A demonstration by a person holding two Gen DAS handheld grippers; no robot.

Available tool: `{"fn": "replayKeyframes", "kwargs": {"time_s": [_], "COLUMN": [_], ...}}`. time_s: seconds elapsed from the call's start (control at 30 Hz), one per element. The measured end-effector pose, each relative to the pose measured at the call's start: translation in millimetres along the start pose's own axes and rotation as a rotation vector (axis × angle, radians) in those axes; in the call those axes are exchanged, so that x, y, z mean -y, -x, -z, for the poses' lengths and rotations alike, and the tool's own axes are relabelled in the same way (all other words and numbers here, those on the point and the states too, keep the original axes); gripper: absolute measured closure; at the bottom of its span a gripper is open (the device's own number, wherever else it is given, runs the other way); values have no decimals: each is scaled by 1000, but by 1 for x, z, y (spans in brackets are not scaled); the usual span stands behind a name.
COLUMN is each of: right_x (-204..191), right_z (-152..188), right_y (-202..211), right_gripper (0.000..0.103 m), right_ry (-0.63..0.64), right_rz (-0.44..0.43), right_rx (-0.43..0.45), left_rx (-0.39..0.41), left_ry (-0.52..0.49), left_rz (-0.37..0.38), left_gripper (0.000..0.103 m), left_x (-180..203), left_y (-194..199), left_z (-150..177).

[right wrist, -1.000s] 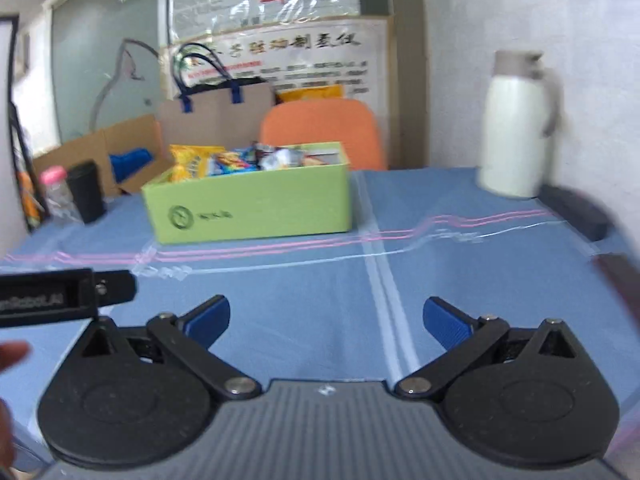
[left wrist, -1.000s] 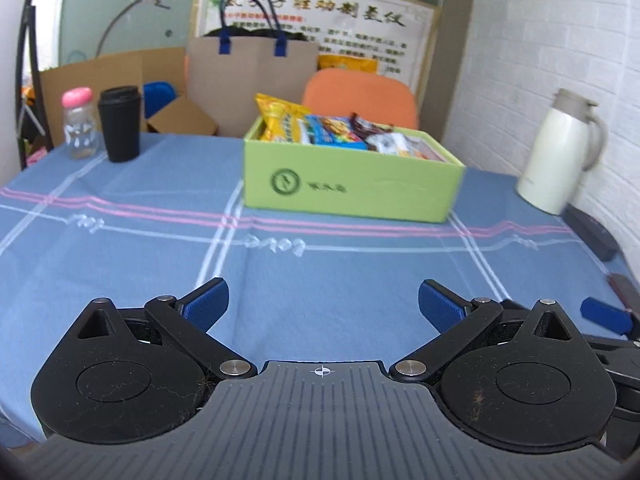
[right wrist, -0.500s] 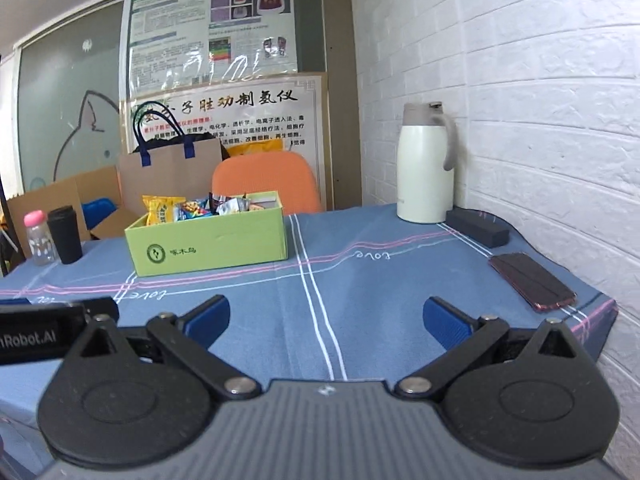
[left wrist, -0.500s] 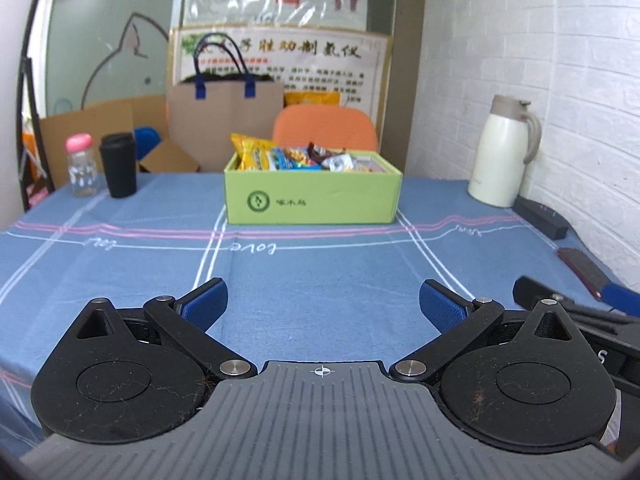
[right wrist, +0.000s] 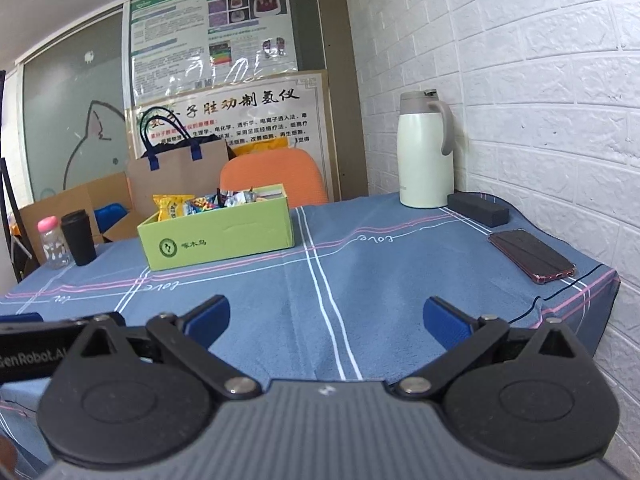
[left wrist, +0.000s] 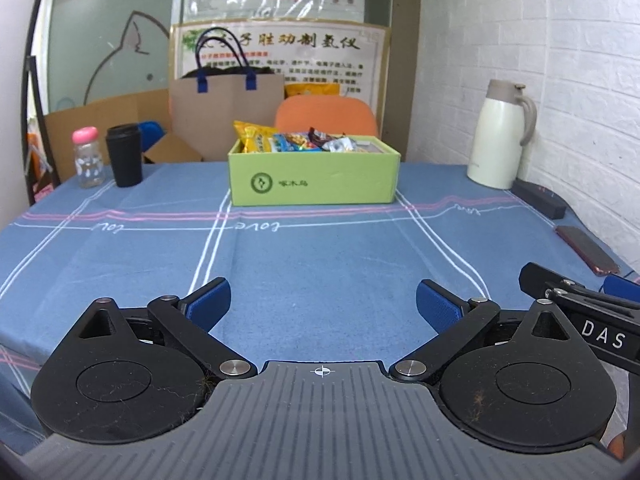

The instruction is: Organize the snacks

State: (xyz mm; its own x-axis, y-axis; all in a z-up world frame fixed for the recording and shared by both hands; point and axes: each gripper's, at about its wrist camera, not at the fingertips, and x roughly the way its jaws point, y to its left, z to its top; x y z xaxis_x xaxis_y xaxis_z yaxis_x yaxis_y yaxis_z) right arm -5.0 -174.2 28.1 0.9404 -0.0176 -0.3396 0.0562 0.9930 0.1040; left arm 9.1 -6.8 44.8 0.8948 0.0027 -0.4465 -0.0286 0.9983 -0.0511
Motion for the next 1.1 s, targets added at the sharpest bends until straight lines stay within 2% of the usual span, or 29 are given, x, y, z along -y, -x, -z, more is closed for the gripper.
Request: {"fn": "replayKeyframes", "kwargs": {"time_s": [0.5,0.87,1.1], "right_x": [6,0,-3], "right_z": [4,6,6], "right_y": [-3,-4,-3], "right_gripper": [0,0,0], "right_ry": [5,26,40], "right_rz": [13,-5,-6], "right_rx": [-11,-26,-23], "left_rx": [-8,-48,-24], "left_ry": [-31,5,0], "left_rz": [7,9,-3], "left_gripper": [15,25,27], "left_x": [3,-4,-2], "left_y": [-2,-10,-7], "left_z": [5,6,8]}}
